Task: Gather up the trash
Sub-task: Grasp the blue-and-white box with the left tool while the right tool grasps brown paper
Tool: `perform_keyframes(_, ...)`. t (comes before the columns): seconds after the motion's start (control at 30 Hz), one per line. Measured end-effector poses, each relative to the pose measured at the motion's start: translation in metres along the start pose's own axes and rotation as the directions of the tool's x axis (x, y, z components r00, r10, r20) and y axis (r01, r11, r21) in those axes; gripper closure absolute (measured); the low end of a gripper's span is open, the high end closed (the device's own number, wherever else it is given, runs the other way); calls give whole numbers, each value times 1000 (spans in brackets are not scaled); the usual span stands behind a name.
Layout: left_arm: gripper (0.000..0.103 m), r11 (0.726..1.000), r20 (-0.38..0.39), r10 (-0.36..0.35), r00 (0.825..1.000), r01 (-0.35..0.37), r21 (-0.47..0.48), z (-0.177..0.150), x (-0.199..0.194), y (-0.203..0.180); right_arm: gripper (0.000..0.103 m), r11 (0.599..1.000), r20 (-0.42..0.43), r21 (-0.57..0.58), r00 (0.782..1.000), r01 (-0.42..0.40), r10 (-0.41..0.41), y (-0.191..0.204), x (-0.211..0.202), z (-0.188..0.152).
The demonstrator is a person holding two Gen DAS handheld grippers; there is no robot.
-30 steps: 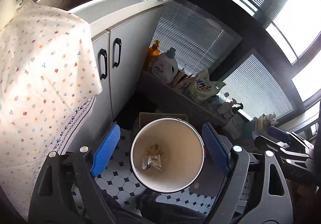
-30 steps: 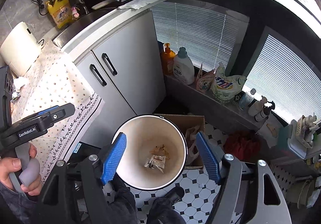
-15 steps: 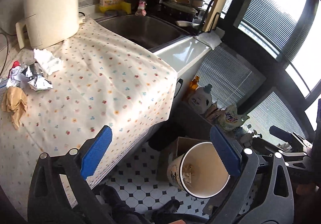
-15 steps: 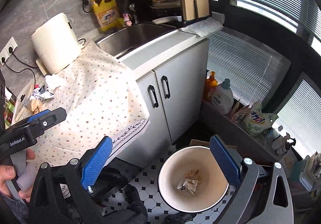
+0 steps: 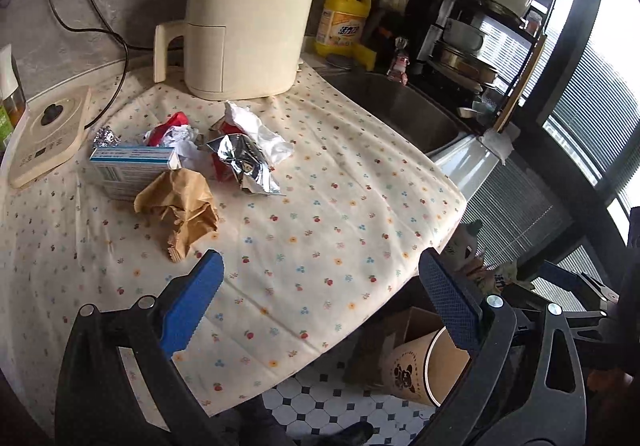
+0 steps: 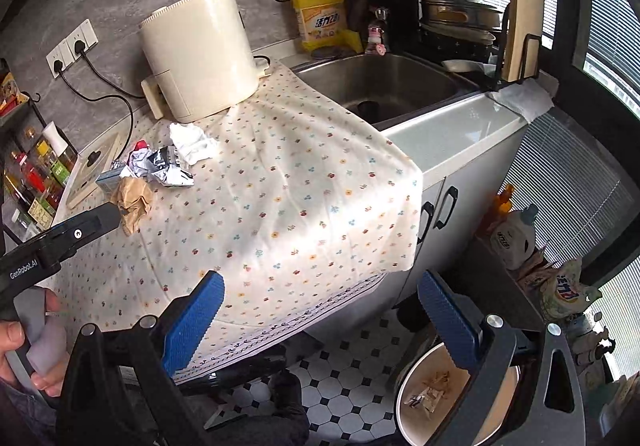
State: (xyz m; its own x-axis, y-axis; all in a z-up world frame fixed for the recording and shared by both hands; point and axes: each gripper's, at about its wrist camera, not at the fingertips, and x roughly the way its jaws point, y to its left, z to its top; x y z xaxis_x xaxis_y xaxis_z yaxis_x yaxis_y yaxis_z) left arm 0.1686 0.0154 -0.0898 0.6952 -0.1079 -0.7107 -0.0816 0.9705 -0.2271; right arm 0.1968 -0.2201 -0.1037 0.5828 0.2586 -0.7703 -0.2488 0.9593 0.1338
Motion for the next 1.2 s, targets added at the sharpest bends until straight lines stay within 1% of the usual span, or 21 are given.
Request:
perform_keyframes(0.23,6,997,33,51,998,-49,-52,13,-11,64,8,999,-9,-41,999,-36,36,54,24,16)
perform_keyframes(0.4,6,995,54,76,996,-72,-71,30,-11,109,8,997,-1,-61,999,-47,47,89,41,27)
perform_keyframes(0.53,6,994,69,87,994,-82,-68,44,-7,142,8,997,5,-60,999,-52,53,114,56,36)
perform_keyframes(0.67,6,997,78,70,994,-67,-47,59,0,166,9,997,3,-52,998,-58,58,134,72,42)
perform_keyframes(0.77,6,999,75,47,996,-47,0,68,10,175,16,995,-20,-53,996,-85,84,150,84,45)
perform_keyframes(0.83,6,999,73,26,997,-28,26,74,16,181,24,992,-47,-59,993,-112,109,160,93,47)
perform_keyframes(0.9,6,999,65,9,998,-12,43,80,22,187,27,989,-69,-67,990,-128,124,171,101,48)
perform_keyframes(1.03,9,998,47,-15,999,12,62,90,32,197,31,983,-106,-82,982,-163,154,191,117,52)
perform_keyframes(1.2,12,995,25,-46,999,43,91,93,40,204,31,980,-144,-89,975,-180,166,209,138,58)
